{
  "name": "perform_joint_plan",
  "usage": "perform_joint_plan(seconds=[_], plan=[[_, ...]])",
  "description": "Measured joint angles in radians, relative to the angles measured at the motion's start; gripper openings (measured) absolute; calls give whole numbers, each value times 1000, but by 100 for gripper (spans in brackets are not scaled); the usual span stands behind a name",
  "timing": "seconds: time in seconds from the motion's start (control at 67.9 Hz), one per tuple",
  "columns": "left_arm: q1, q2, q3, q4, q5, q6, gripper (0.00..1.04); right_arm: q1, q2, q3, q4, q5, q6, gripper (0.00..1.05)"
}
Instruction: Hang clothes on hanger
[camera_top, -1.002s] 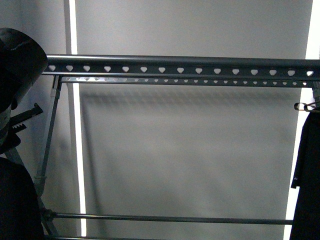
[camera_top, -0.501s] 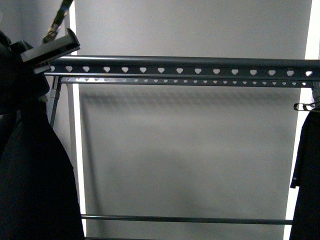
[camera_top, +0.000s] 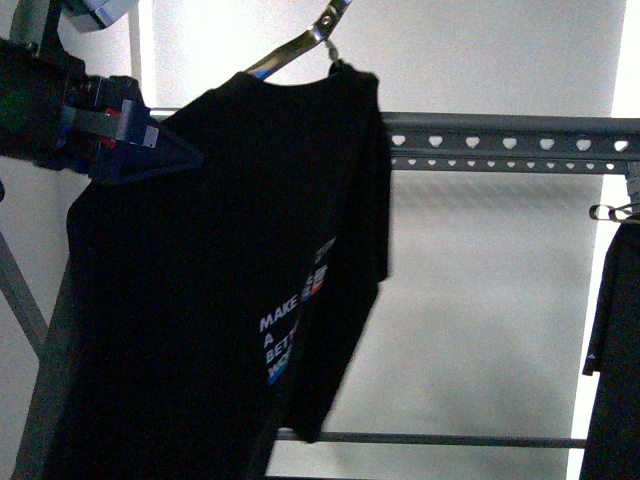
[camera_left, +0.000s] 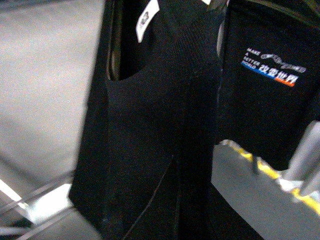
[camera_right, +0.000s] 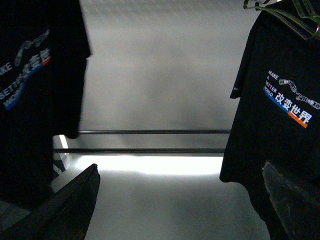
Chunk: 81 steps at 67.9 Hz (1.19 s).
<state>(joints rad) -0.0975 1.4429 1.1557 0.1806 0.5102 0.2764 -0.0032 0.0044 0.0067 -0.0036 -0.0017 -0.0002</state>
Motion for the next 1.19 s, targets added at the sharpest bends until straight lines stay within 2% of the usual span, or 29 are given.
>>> perform_joint_plan(seconds=[0.133, 0.324, 0.663, 0.855, 1.194], plan=[[-14, 47, 78, -18, 83, 325, 5, 0, 0, 0, 0, 0, 0, 97], [-76, 101, 157, -20, 116, 510, 5, 0, 0, 0, 0, 0, 0, 97], [-153, 198, 206, 75, 61, 694, 5, 0, 0, 0, 0, 0, 0, 97], [-176, 233, 204, 121, 63, 839, 5, 0, 0, 0, 0, 0, 0, 97], [-178, 233, 193, 129, 69, 870, 5, 0, 0, 0, 0, 0, 0, 97]])
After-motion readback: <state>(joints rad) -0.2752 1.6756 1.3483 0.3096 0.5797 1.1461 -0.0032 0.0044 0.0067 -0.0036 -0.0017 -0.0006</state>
